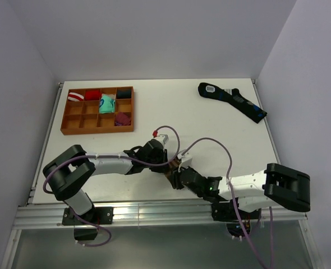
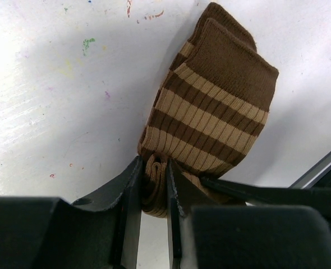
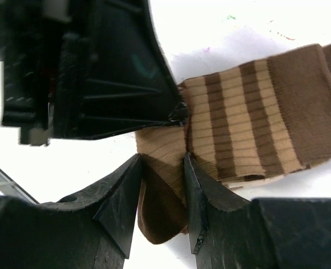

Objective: Roll the socks
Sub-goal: Roll the sock at the center of the board.

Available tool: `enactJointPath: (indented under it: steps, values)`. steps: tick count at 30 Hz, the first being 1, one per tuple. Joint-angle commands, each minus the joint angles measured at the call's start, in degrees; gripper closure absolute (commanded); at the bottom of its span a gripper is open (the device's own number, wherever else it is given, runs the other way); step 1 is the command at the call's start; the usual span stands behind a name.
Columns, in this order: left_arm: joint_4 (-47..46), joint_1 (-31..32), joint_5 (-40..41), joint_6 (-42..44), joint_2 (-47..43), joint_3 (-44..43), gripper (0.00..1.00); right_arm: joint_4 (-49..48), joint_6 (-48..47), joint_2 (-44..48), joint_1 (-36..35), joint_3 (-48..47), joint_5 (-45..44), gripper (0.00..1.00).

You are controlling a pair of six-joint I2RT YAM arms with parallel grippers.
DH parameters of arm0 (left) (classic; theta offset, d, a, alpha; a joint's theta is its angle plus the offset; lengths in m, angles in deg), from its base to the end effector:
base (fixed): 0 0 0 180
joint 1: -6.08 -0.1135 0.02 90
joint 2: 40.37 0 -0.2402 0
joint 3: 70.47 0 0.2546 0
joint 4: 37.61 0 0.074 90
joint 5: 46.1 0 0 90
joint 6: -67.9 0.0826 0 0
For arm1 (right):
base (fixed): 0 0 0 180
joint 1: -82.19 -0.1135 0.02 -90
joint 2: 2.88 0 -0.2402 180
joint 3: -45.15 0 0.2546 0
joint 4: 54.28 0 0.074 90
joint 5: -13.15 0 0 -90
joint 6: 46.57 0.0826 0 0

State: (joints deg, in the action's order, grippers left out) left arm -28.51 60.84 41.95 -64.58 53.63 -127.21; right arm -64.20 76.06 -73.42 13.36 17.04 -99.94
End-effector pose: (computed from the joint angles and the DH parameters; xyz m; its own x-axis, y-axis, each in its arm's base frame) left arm 0.1982 -0.2854 0.0857 -0.8684 0.0594 -0.4923 0.3300 0.8103 -0.4842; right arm 0.1221 0.2255 0.0876 -0.5616 -0.0767 -0.8239 -0.5172 0.8097 0.2772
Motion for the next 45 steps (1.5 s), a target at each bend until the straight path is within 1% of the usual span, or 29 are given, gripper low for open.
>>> enactJointPath:
  steps: [1,5,12,17,19,20,22,25,26,29,31,33,35,36,38,40,43,44,45]
  values:
    - [7.2,-0.4,-2.1,2.0,3.0,0.0,1.00,0.2,-0.5,-1.5,-3.6,-2.0,-7.7,0.57]
    - [7.8,-0.7,-2.9,2.3,3.3,-0.7,1.00,1.8,0.2,-3.7,-5.9,-3.2,-11.1,0.56]
    - [9.2,-1.4,-3.7,2.7,3.9,-1.7,1.00,3.9,0.9,-8.2,-9.6,-6.2,-14.8,0.49]
    - [9.5,-1.5,-3.8,2.4,3.7,-1.8,0.99,6.6,2.4,-11.5,-10.6,-7.8,-17.0,0.50]
    - [9.2,-1.8,-4.5,2.3,3.7,-1.5,0.99,8.1,3.1,-12.2,-10.8,-8.5,-17.5,0.56]
    - [8.9,-1.9,-4.9,2.3,3.7,-1.4,0.99,8.5,3.4,-12.3,-10.9,-8.5,-18.1,0.63]
    - [8.2,-2.4,-6.3,2.1,3.7,-0.9,0.99,9.1,4.5,-12.8,-11.0,-8.3,-18.6,0.63]
    - [7.0,-3.1,-7.8,1.8,3.7,-0.2,0.99,8.8,5.3,-13.0,-11.0,-7.8,-18.8,0.71]
    - [6.8,-3.3,-8.3,1.5,3.7,0.0,0.99,8.9,5.5,-13.3,-11.0,-7.8,-18.8,0.79]
    - [7.1,-3.5,-8.1,1.0,3.9,0.0,0.98,8.1,5.9,-13.4,-11.0,-7.5,-18.0,0.83]
    - [7.0,-3.8,-7.5,0.5,3.5,0.4,0.96,7.1,6.0,-13.0,-10.9,-7.1,-16.7,0.85]
    - [6.6,-4.0,-7.0,-0.5,2.2,1.0,0.91,5.5,6.4,-12.3,-10.9,-6.2,-15.3,0.86]
    - [6.2,-4.4,-6.2,-1.4,0.9,1.9,0.86,4.2,7.4,-11.7,-10.4,-4.8,-13.4,0.85]
    - [6.2,-4.5,-5.4,-1.5,-0.4,2.2,0.85,2.8,7.7,-11.1,-10.1,-4.2,-12.5,0.85]
    - [6.4,-4.8,-4.2,-2.3,-1.8,2.7,0.78,1.3,8.5,-10.2,-9.3,-2.6,-9.6,0.83]
    - [6.5,-5.1,-2.3,-2.9,-4.1,3.4,0.76,-0.9,9.1,-8.9,-7.4,-1.5,-6.8,0.82]
    - [5.9,-5.8,-0.6,-4.0,-7.0,4.8,0.68,-1.3,10.1,-7.4,-4.4,-0.5,-2.6,0.83]
    - [5.6,-6.0,-0.4,-4.2,-7.6,5.1,0.67,-1.5,10.2,-7.1,-3.4,-0.3,-0.1,0.83]
    - [5.1,-6.2,-0.2,-4.5,-8.7,5.6,0.65,-0.8,10.2,-6.5,-1.9,-0.3,0.5,0.83]
